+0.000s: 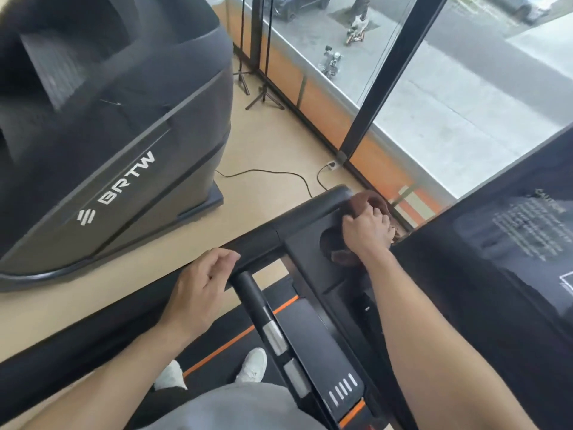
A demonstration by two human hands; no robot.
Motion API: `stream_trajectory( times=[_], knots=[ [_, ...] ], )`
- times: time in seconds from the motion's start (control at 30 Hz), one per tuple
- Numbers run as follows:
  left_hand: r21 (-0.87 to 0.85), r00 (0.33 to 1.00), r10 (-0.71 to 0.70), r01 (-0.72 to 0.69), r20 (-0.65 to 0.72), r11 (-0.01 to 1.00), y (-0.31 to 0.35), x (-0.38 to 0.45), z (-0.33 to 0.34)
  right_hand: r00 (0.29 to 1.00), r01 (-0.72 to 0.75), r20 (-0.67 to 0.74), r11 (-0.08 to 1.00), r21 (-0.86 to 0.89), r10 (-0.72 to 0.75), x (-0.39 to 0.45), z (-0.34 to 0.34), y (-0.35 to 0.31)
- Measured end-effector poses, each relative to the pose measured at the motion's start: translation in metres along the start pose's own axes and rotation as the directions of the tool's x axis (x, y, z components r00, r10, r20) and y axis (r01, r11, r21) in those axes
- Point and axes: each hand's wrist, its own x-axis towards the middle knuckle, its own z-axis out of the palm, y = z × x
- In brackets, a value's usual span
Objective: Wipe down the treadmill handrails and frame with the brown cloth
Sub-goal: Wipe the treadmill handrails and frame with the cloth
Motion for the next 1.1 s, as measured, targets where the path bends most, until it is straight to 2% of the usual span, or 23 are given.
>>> stream_trajectory(
  times=[0.13,0.23,0.33,0.47,0.57,0.7,0.8,0.93,1.1],
  knots=[
    [0.005,0.997,-0.036,0.036,-0.07,0.999,-0.013,-0.011,-0.012,0.992,0.095,-0.092,0.99,0.106,-0.085,-0.022,0.019,-0.023],
    [0.01,0.993,-0.036,0.038,-0.109,0.999,-0.021,-0.017,-0.031,0.962,0.269,-0.085,0.953,0.139,-0.259,-0.043,0.034,-0.044],
    [-0.028,0.988,-0.037,0.033,-0.151,0.999,-0.03,-0.023,-0.053,0.871,0.491,-0.03,0.87,0.038,-0.491,-0.069,0.05,-0.07],
    [-0.065,0.985,-0.034,0.023,-0.172,0.998,-0.046,-0.037,-0.089,0.713,0.684,0.18,0.729,0.03,-0.677,-0.12,0.068,-0.124],
    [-0.094,0.987,-0.02,0.005,-0.162,0.996,-0.065,-0.046,-0.125,0.636,0.746,0.29,0.666,0.006,-0.715,-0.175,0.098,-0.161],
    [-0.16,0.97,-0.052,0.015,-0.236,0.987,-0.112,-0.061,-0.202,0.602,0.788,0.215,0.616,-0.003,-0.769,-0.263,0.144,-0.195],
    [-0.162,0.949,-0.115,0.07,-0.292,0.984,-0.159,-0.082,-0.261,0.588,0.799,0.227,0.602,-0.009,-0.777,-0.328,0.171,-0.226],
    [-0.194,0.927,-0.231,0.178,-0.296,0.965,-0.212,-0.112,-0.312,0.564,0.819,0.253,0.571,-0.054,-0.786,-0.399,0.207,-0.268],
    [-0.21,0.927,-0.284,0.235,-0.247,0.949,-0.253,-0.144,-0.348,0.502,0.863,0.298,0.494,-0.107,-0.812,-0.471,0.239,-0.304]
  ],
)
